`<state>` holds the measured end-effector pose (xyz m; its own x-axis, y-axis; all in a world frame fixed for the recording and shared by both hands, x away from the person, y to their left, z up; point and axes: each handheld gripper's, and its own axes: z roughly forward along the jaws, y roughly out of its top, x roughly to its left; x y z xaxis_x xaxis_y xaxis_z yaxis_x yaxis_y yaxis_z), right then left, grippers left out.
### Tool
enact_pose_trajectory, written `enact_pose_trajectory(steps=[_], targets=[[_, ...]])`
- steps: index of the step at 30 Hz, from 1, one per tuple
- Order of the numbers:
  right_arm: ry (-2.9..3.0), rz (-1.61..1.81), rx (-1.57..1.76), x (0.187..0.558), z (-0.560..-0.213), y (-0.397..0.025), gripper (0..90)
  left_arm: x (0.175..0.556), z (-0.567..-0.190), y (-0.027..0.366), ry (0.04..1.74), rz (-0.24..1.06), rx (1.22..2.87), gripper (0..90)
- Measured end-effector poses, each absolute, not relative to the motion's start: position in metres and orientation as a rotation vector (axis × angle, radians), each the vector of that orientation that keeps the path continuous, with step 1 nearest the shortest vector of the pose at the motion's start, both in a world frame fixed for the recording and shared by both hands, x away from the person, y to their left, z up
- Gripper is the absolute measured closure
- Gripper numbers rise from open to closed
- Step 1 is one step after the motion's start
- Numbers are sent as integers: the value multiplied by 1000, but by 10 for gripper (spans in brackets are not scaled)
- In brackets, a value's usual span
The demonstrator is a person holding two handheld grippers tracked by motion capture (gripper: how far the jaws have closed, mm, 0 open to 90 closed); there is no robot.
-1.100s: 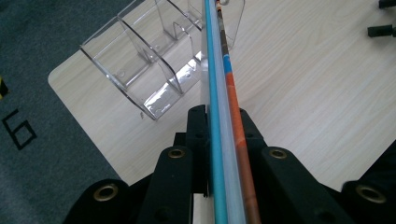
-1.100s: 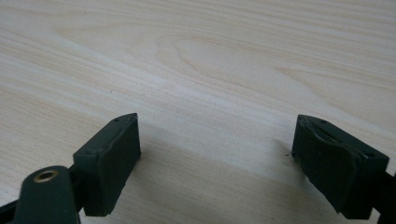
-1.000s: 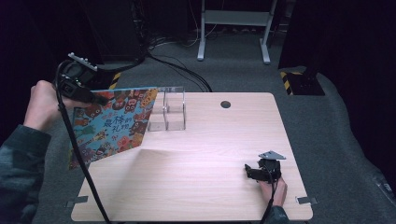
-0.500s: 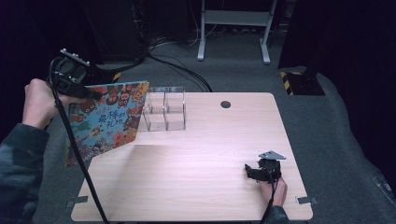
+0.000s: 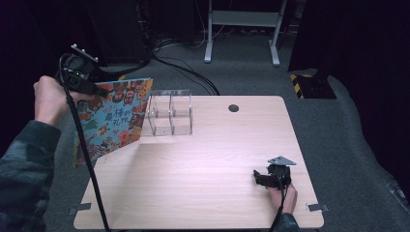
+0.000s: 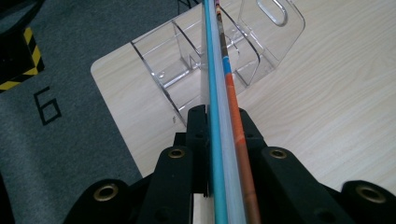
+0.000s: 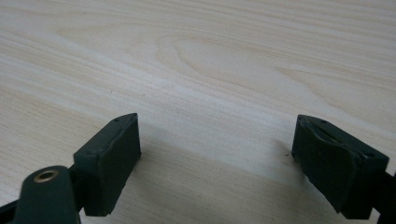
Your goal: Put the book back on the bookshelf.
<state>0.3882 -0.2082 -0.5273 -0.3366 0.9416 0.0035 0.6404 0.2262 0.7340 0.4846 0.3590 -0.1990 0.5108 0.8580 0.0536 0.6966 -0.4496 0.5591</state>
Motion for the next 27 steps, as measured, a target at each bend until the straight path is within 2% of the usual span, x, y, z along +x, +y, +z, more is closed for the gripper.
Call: enact_pose_trajectory(steps=[18,27], targets=[[2057,907,1457,388,-527,-208,150,511,-200,347,1323,480,2230,806],[2061,909,1453,388,-527,-208,150,520,-205,355,1377,521,2142,808]])
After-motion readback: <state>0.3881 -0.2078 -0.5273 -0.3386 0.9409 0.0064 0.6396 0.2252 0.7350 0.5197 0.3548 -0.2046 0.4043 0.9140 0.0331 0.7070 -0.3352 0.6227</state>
